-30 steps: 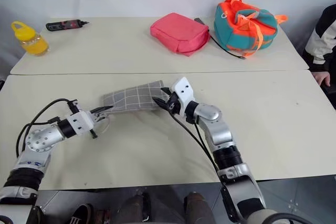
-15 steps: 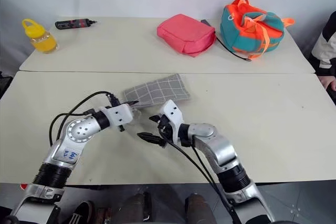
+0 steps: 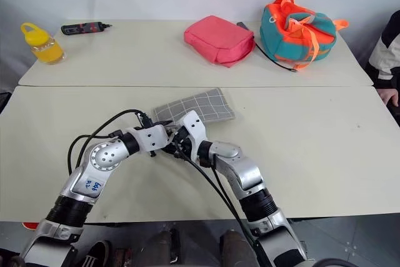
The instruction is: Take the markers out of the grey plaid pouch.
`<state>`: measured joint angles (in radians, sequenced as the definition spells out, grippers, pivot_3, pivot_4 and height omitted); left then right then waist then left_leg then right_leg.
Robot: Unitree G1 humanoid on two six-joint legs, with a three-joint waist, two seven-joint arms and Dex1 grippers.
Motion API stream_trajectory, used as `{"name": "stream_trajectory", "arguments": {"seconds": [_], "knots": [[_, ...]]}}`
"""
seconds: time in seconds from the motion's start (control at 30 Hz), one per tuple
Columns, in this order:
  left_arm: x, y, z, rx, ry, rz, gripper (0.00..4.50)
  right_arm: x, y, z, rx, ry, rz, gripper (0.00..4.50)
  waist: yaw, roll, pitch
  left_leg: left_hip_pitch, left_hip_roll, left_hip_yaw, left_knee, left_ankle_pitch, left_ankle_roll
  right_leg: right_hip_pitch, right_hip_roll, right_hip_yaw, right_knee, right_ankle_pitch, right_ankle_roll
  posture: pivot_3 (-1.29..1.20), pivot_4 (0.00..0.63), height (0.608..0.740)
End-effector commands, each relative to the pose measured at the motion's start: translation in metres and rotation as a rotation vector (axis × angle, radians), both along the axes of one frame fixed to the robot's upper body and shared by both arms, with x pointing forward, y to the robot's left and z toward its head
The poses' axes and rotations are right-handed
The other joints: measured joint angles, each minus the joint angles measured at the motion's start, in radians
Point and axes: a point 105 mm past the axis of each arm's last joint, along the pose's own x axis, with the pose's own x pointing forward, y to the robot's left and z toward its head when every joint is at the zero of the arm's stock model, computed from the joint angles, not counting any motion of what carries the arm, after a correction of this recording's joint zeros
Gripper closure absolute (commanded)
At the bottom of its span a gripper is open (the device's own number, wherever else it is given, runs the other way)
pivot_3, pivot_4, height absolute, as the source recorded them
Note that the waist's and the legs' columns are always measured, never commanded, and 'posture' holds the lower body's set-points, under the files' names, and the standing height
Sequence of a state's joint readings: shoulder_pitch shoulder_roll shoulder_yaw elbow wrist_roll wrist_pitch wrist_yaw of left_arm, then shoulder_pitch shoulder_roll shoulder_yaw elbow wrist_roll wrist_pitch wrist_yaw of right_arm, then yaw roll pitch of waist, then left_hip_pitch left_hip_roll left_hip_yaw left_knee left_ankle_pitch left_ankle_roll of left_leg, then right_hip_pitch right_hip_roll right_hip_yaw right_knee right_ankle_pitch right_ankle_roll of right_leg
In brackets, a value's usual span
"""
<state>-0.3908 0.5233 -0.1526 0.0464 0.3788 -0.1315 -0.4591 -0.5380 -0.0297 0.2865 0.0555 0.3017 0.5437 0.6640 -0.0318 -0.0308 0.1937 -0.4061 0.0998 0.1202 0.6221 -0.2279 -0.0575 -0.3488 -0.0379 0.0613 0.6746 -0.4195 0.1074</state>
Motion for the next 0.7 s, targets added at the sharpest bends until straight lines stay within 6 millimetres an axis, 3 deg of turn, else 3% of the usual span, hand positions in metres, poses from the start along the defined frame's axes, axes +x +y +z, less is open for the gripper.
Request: {"name": "stream_trajectory", "arguments": {"seconds": [0.03, 0.27, 0.53, 0.63, 0.7], "knots": [[-0.002, -0.004, 0.010, -0.012, -0.036, -0.017, 4.50, 0.002, -0.003, 0.009, 0.008, -0.049, 0.005, 4.47, 0.000, 0.000, 0.000, 0.000, 0.000, 0.000, 0.000, 0.000, 0.000, 0.000, 0.000, 0.000, 0.000, 0.000, 0.000, 0.00, 0.150, 0.740], [-0.004, 0.014, 0.012, 0.014, -0.045, 0.006, 4.50, 0.009, -0.023, 0.009, -0.007, -0.063, -0.032, 4.47, -0.007, 0.000, 0.000, 0.000, 0.001, 0.001, 0.000, 0.000, 0.000, -0.001, 0.000, 0.001, 0.000, 0.000, 0.000, 0.00, 0.150, 0.740], [-0.009, 0.061, 0.013, 0.002, -0.031, 0.098, 4.50, 0.032, -0.067, 0.010, -0.051, -0.079, -0.148, 4.47, -0.025, 0.000, 0.000, 0.000, 0.001, 0.001, -0.001, 0.000, 0.000, -0.002, 0.000, 0.002, 0.000, 0.000, 0.000, 0.00, 0.150, 0.740], [-0.008, 0.065, 0.015, -0.099, -0.005, 0.116, 4.50, 0.028, -0.066, 0.011, -0.049, -0.081, -0.106, 4.47, -0.026, 0.000, 0.000, -0.001, 0.001, 0.001, -0.002, 0.000, 0.000, -0.004, 0.000, 0.002, 0.001, 0.000, 0.000, 0.00, 0.150, 0.740], [-0.006, 0.057, 0.016, -0.092, -0.011, 0.097, 4.50, 0.015, -0.055, 0.012, -0.007, -0.050, -0.017, 4.11, -0.025, 0.000, 0.000, -0.001, 0.001, 0.001, -0.002, 0.000, 0.000, -0.004, 0.000, 0.003, 0.001, 0.000, 0.000, 0.00, 0.150, 0.740]]}}
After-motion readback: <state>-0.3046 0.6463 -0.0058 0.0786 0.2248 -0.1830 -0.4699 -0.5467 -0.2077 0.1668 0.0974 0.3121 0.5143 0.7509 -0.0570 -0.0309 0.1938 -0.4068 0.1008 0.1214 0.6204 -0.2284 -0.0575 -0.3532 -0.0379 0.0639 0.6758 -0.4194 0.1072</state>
